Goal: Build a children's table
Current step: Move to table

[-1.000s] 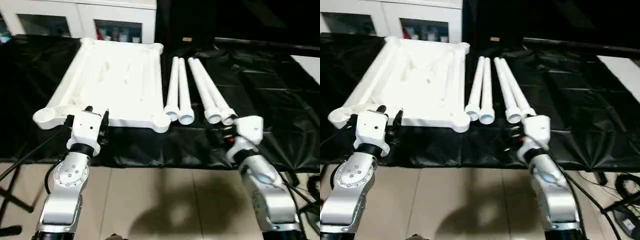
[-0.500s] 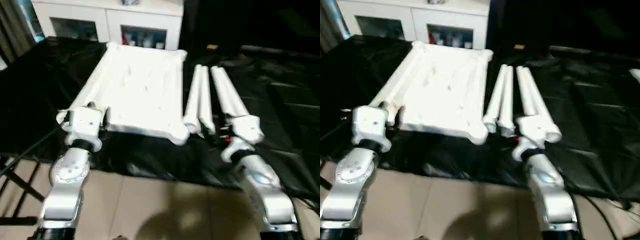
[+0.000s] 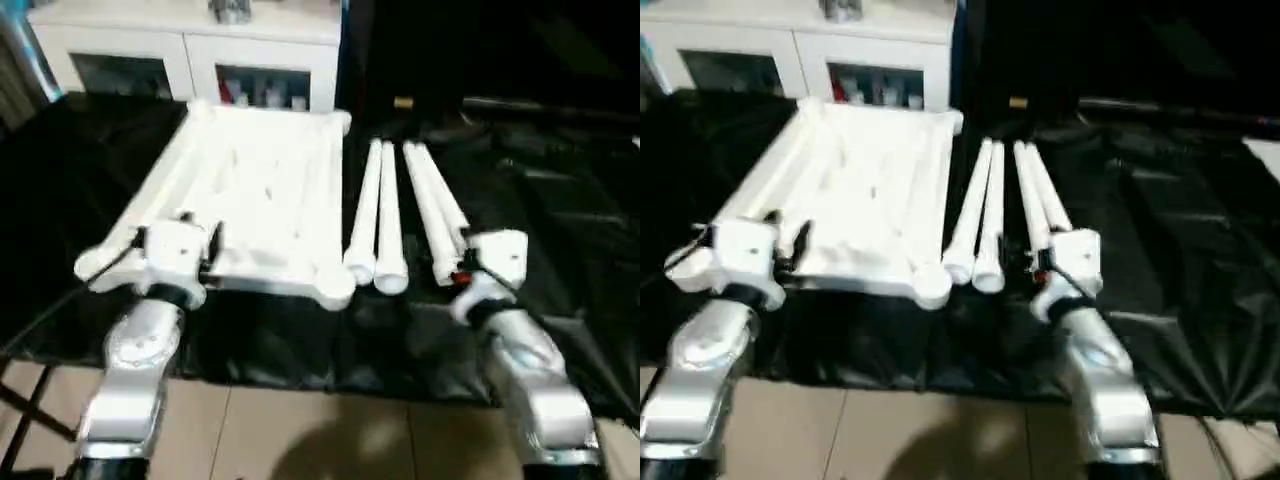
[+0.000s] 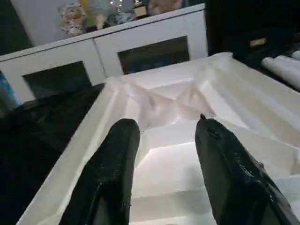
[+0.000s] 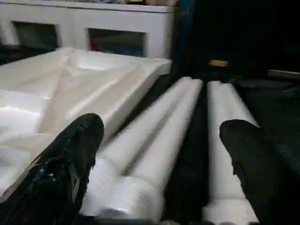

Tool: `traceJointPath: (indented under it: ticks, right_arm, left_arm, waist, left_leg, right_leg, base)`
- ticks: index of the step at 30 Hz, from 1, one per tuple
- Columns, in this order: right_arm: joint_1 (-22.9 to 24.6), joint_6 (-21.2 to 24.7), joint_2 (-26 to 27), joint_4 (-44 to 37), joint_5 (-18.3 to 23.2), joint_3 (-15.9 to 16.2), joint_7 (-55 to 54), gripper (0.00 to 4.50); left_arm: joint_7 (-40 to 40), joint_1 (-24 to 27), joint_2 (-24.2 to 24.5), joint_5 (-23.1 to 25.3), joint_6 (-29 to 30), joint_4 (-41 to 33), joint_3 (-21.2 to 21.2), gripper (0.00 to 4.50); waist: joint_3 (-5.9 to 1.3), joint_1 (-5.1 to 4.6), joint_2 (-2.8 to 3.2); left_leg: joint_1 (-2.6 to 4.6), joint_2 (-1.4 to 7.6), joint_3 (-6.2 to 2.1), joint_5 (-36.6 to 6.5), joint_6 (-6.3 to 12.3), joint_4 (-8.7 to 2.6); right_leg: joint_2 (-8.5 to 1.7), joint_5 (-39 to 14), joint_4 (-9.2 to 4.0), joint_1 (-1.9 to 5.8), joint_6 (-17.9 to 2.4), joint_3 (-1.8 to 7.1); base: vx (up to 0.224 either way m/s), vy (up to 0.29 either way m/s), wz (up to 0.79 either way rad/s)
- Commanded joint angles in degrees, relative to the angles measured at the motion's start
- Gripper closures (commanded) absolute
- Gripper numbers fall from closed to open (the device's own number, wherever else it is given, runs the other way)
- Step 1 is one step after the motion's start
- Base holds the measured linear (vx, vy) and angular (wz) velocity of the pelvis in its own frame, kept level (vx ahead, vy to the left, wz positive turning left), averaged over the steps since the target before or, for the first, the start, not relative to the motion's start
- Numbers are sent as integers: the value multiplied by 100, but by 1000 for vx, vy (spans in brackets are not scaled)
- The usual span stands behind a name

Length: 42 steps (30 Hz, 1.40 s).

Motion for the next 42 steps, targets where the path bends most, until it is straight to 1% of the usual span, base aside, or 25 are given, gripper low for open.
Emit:
traceJointPath:
  ticks: [1,3,5,6,7,8,9,10,11,13,14,15,16,17,18,20,22,24,25,27,30,32,34,38,42]
  right_arm:
    - [-11,-14,-108,-80,31,-69,-2,0]
    - [-25,-5,-105,-80,17,-82,-1,0]
    - [-33,5,-98,-77,14,-92,5,0]
    - [-38,11,-93,-73,4,-95,15,0]
    - [-46,8,-94,-62,-19,-93,24,0]
    - [-48,8,-94,-60,-20,-93,25,0]
    - [-83,2,-118,-24,-27,-79,41,0]
    - [-95,-6,-130,-9,-30,-62,42,0]
    - [-130,5,-155,31,-13,-47,68,0]
    - [-226,15,-261,127,-46,-22,153,0]
    - [-226,15,-261,127,-46,-22,153,0]
    - [-250,2,-287,148,-51,-10,199,0]
    - [-286,-4,-334,173,-15,-30,287,0]
    - [-313,-8,-369,191,10,-46,350,0]
    - [-366,-29,-464,230,65,-64,516,0]
    - [-443,-99,-665,361,114,-80,796,0]
    - [-483,-115,-772,435,154,-66,976,0]
    - [-521,-128,-923,509,190,-19,1221,0]
    - [-540,-156,-1040,532,207,35,1439,0]
    - [-570,-200,-1351,554,258,157,2023,0]
    - [-553,-226,-1795,403,505,284,2870,0]
    - [-570,-139,-2109,276,689,339,3402,0]
    - [-631,-173,-2296,269,653,479,3721,0]
    - [-693,-217,-2489,259,546,696,4035,0]
    - [-729,-151,-2569,187,573,801,4247,0]
  left_arm:
    - [-116,-47,-13,-46,-15,47,-18,229]
    - [-174,-83,9,-85,-36,95,2,229]
    - [-184,-99,26,-99,-45,119,5,229]
    - [-190,-114,51,-119,-62,154,7,229]
    - [-199,-134,88,-116,-88,201,5,229]
    - [-201,-140,93,-116,-91,210,6,229]
    - [-279,-221,143,-156,-139,326,38,229]
    - [-331,-254,158,-190,-161,372,65,229]
    - [-431,-319,186,-256,-203,462,94,229]
    - [-621,-483,240,-387,-420,686,123,229]
    - [-621,-483,240,-387,-420,686,123,229]
    - [-858,-511,282,-528,-496,712,102,229]
    - [-1069,-583,335,-633,-508,780,70,229]
    - [-1212,-636,373,-706,-518,832,47,229]
    - [-1487,-754,430,-818,-581,960,-12,229]
    - [-2072,-941,541,-1010,-487,1239,-145,229]
    - [-2394,-1017,618,-1061,-434,1401,-233,229]
    - [-3012,-1057,769,-1233,-191,1536,-404,229]
    - [-3260,-1106,854,-1226,-194,1638,-517,229]
    - [-3936,-1239,1074,-1156,-315,1917,-837,229]
    - [-4496,-1592,1293,-790,-788,2537,-1218,229]
    - [-4892,-1895,1352,-679,-944,2870,-1406,229]
    - [-5139,-2218,1374,-591,-1255,3279,-1488,229]
    - [-5262,-2663,1368,-411,-1685,3918,-1610,229]
    - [-5668,-3213,1381,-275,-1770,4775,-1789,229]
  waist:
    - [-289,-129,128]
    - [-379,20,-14]
    - [-362,84,10]
    - [-373,75,35]
    - [-388,36,70]
    - [-395,-8,72]
    - [-401,-90,89]
    - [-372,-116,71]
    - [-385,-117,58]
    - [-406,-20,25]
    - [-422,-9,14]
    - [-441,-10,39]
    - [-448,-20,67]
    - [-525,-50,40]
    - [-504,-47,35]
    - [-469,-20,29]
    - [-341,22,18]
    - [-269,40,28]
    - [-233,49,44]
    - [-200,51,58]
    - [-222,109,46]
    - [-219,136,128]
    - [-226,146,79]
    - [-273,148,96]
    - [-370,135,79]
  left_leg:
    - [229,380,-133,-632,908,-652]
    - [-208,20,72,240,1279,-374]
    - [-318,35,47,455,1268,-332]
    - [-304,70,25,653,1204,-371]
    - [-158,119,0,881,1223,-438]
    - [-82,145,-35,1034,1311,-458]
    - [195,236,-159,1423,1827,-459]
    - [235,236,-169,1412,2003,-448]
    - [242,222,-162,1430,2130,-426]
    - [-33,20,-73,1725,2194,-304]
    - [-97,19,-85,1951,2140,-281]
    - [-96,130,-160,2813,1866,-241]
    - [-44,160,-201,3089,1761,-221]
    - [46,185,-271,3966,1508,-129]
    - [-2,131,-256,4481,1223,-80]
    - [-21,143,-201,4003,952,-120]
    - [-168,242,-130,1999,541,-295]
    - [-164,329,-75,629,354,-401]
    - [-155,365,-42,3,214,-453]
    - [-143,390,-3,-507,122,-493]
    - [-140,401,79,-543,157,-511]
    - [-166,422,77,-475,131,-532]
    - [-178,424,86,-508,107,-532]
    - [-221,419,91,-142,160,-496]
    - [-275,390,97,489,329,-428]
  right_leg:
    - [-381,-74,-288,95,-1570,35]
    - [-513,386,-418,631,-1929,338]
    - [-562,348,-458,712,-1980,402]
    - [-472,365,-425,700,-1945,328]
    - [-344,546,-332,578,-1878,200]
    - [-288,666,-276,514,-1833,138]
    - [-267,731,-155,273,-1712,5]
    - [-288,659,-165,216,-1702,0]
    - [-332,643,-166,237,-1721,4]
    - [-434,954,-201,466,-1712,145]
    - [-448,1213,-162,482,-1655,168]
    - [-448,2087,-10,344,-1409,145]
    - [-432,2294,37,266,-1307,134]
    - [-386,2971,148,160,-1107,153]
    - [-360,3335,123,110,-849,191]
    - [-393,3040,64,87,-789,209]
    - [-526,1629,-112,167,-1021,235]
    - [-592,651,-205,169,-1245,268]
    - [-608,15,-272,160,-1287,271]
    - [-620,-713,-350,146,-1213,294]
    - [-605,-1074,-417,125,-1036,320]
    - [-617,-970,-407,112,-1063,312]
    - [-602,-962,-408,111,-1087,296]
    - [-596,-369,-351,125,-1217,280]
    - [-582,925,-206,166,-1404,262]
  base:
    - [99,18,6]
    - [36,10,5]
    - [0,0,0]
    - [71,17,5]
    - [71,17,5]
    - [74,10,4]
    - [100,12,5]
    - [100,12,5]
    - [84,17,9]
    - [0,0,0]
    - [0,0,0]
    - [0,0,0]
    - [0,0,0]
    - [0,0,0]
    - [-57,-1,1]
    - [-73,-6,0]
    - [-104,-25,-1]
    - [-116,-48,3]
    - [-121,-54,4]
    - [-111,-47,3]
    - [-81,-39,3]
    - [-59,-31,3]
    - [0,0,0]
    - [0,0,0]
    - [0,0,0]
